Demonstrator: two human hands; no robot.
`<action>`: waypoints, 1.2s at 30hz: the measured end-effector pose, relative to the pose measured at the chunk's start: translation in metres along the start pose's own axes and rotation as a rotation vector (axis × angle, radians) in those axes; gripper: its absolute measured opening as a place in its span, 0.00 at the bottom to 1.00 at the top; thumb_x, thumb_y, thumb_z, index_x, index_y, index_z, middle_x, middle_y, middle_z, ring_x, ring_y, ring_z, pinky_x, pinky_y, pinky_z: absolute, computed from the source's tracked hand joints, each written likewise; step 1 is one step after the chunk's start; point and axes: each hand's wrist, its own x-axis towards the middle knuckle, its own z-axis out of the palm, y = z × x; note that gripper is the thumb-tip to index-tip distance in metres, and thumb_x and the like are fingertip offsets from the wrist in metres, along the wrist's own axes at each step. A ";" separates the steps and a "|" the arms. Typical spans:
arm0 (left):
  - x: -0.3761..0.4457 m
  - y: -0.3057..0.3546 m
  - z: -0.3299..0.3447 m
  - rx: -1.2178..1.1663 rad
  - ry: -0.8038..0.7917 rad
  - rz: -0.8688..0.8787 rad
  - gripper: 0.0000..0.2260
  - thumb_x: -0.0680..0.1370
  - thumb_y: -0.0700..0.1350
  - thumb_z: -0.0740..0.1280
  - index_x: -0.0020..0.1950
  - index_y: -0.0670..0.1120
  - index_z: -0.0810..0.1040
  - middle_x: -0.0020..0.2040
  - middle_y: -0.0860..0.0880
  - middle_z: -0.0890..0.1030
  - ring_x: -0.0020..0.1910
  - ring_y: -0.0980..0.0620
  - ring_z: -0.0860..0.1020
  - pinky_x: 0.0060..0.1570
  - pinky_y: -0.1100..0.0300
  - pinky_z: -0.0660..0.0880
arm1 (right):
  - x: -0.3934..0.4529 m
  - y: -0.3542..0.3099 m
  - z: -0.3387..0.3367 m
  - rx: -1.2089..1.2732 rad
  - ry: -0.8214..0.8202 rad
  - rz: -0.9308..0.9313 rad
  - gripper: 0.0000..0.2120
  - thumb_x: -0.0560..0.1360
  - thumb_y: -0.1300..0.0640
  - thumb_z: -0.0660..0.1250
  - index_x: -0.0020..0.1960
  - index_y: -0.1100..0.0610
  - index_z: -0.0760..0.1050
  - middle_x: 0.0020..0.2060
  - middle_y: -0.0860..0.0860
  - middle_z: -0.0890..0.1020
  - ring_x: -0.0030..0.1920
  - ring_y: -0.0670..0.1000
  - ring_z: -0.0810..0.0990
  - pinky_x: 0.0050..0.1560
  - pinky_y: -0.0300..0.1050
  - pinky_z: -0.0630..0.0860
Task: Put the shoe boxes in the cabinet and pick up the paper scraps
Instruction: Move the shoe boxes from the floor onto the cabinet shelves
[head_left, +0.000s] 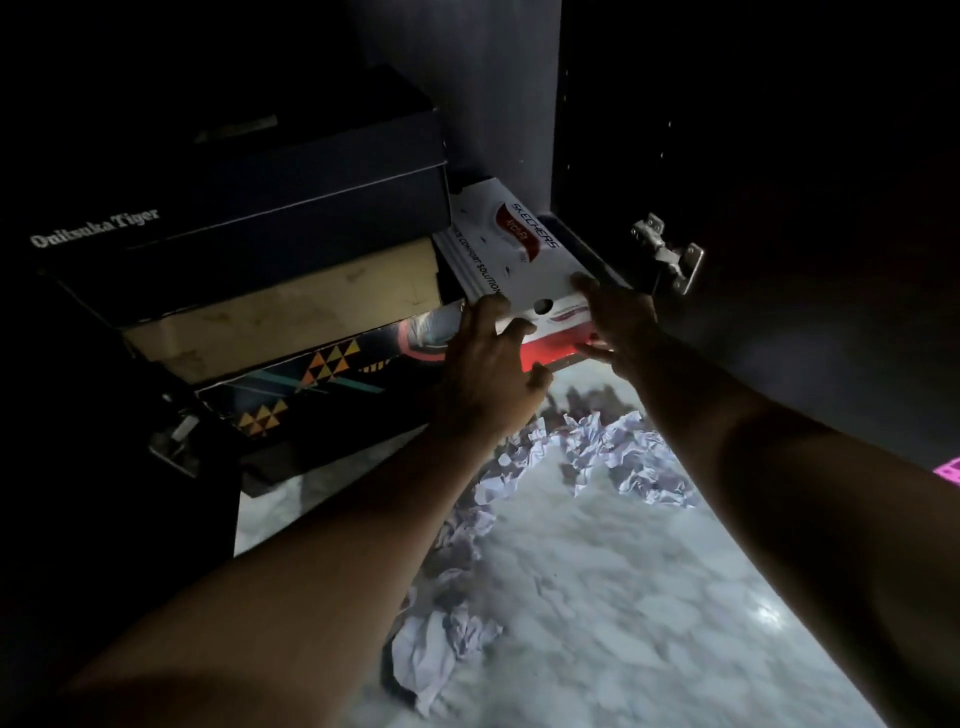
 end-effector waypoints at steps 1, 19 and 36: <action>0.003 -0.002 -0.001 0.073 -0.073 -0.004 0.27 0.74 0.57 0.68 0.69 0.45 0.79 0.72 0.45 0.70 0.72 0.45 0.69 0.71 0.50 0.72 | 0.002 -0.003 0.004 -0.076 0.023 -0.052 0.18 0.80 0.41 0.66 0.70 0.38 0.74 0.64 0.55 0.82 0.54 0.60 0.84 0.42 0.56 0.85; -0.004 0.055 -0.040 0.048 -0.216 -0.027 0.24 0.73 0.58 0.68 0.65 0.49 0.79 0.65 0.45 0.75 0.65 0.42 0.74 0.62 0.49 0.75 | -0.066 0.016 -0.060 0.015 0.115 -0.041 0.11 0.64 0.42 0.67 0.39 0.48 0.79 0.43 0.57 0.87 0.47 0.64 0.87 0.55 0.65 0.83; -0.161 0.271 0.032 -0.589 -0.545 0.138 0.12 0.73 0.43 0.75 0.55 0.51 0.83 0.51 0.49 0.83 0.47 0.53 0.81 0.54 0.57 0.78 | -0.313 0.124 -0.268 -0.242 0.665 -0.253 0.12 0.74 0.50 0.64 0.54 0.51 0.81 0.51 0.49 0.84 0.52 0.49 0.83 0.53 0.48 0.80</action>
